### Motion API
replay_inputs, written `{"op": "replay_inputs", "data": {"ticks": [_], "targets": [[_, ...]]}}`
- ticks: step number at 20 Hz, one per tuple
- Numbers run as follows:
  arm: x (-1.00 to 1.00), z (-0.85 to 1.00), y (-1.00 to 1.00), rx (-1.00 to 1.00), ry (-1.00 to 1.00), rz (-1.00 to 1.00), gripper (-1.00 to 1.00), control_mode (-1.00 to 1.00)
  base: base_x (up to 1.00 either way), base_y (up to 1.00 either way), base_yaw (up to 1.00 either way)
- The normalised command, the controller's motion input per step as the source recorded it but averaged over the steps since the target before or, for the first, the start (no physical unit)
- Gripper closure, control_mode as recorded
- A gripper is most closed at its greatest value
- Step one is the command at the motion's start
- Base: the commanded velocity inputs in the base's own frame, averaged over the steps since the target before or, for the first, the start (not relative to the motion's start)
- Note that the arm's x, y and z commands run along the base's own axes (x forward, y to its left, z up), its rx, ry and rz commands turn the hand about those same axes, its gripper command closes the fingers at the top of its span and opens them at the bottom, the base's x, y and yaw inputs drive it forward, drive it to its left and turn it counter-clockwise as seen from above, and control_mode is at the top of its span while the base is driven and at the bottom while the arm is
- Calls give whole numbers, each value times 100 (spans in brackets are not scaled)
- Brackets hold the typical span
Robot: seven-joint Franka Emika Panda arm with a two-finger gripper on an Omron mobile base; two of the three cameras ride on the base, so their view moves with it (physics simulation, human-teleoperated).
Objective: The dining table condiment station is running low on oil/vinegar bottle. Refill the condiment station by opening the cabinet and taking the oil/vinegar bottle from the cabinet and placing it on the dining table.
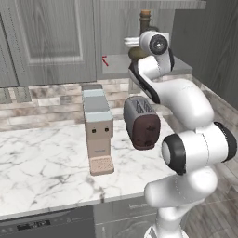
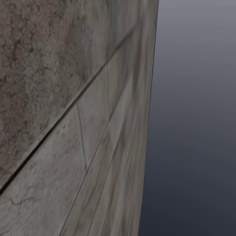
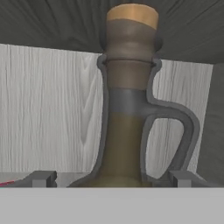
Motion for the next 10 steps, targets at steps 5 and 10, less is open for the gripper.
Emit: {"op": "replay_inputs", "data": {"ticks": [5,10], "targets": [[26,13,1,2,0,0,-100,-100,0,0,0],[21,5,0,1,0,0,-100,-100,0,0,0]]}}
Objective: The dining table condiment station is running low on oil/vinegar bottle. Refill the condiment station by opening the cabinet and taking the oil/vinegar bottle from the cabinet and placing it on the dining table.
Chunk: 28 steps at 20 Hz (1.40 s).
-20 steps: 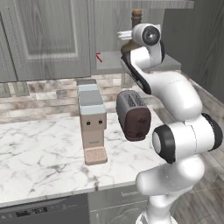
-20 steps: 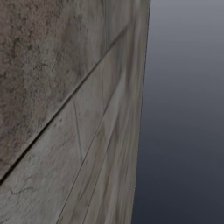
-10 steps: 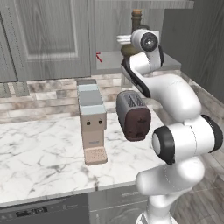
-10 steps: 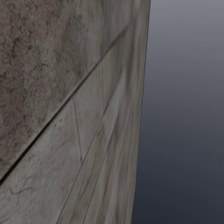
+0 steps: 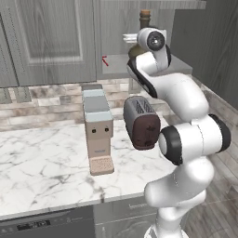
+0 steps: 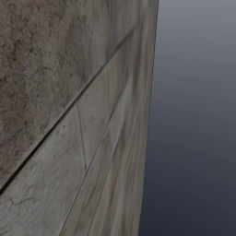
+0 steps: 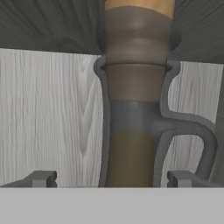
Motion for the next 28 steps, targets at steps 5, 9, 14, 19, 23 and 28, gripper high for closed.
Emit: {"op": "replay_inputs", "data": {"ticks": [5,9,14,19,23,28], "targets": [[19,1,0,0,0,0,-100,-100,0,0,0],[13,0,0,0,0,0,-100,-100,0,0,0],[0,0,3,0,-1,0,100,-100,0,0,0],[0,0,12,0,-1,0,100,-100,0,0,0],[0,0,9,0,0,0,100,-100,0,0,0],[0,0,1,0,0,0,100,-100,0,0,0]]}}
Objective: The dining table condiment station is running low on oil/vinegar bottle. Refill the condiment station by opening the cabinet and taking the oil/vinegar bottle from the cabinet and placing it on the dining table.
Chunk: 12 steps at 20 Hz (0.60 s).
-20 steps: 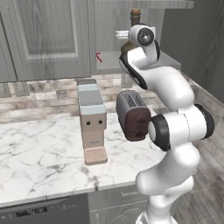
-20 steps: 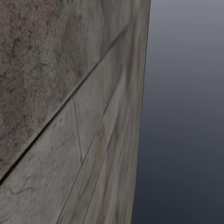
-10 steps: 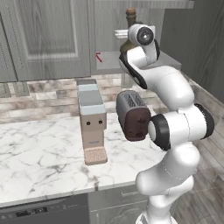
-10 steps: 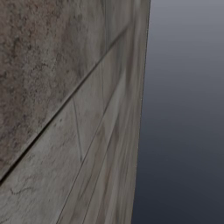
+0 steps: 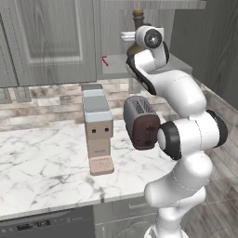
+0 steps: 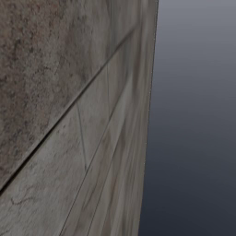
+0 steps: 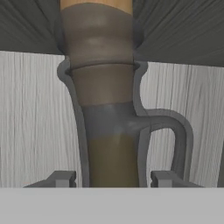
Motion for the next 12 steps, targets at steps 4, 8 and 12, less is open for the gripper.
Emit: {"op": "replay_inputs", "data": {"ticks": [4,8,12], "targets": [[0,0,1,0,0,0,100,-100,0,0,0],[0,0,0,1,1,0,100,-100,0,0,0],[-16,0,0,5,-1,0,100,-100,0,0,0]]}}
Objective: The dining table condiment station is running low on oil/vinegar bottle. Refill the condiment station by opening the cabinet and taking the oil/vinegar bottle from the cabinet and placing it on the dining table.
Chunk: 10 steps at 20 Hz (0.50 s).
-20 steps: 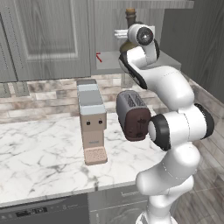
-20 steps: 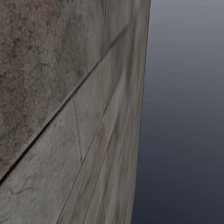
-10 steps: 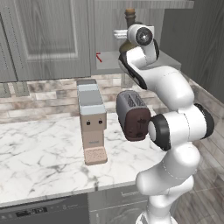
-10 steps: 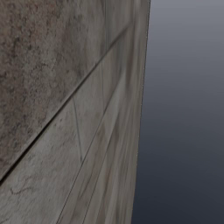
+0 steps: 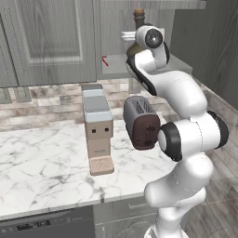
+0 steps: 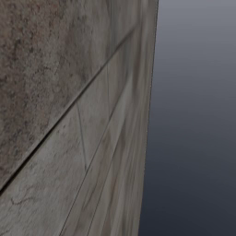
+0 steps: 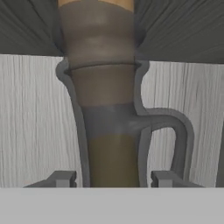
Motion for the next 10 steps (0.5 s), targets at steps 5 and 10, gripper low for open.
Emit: {"op": "replay_inputs", "data": {"ticks": [5,10], "targets": [[-61,0,0,3,-11,0,100,-100,0,0,0],[-57,5,15,3,-7,0,100,-100,0,0,0]]}}
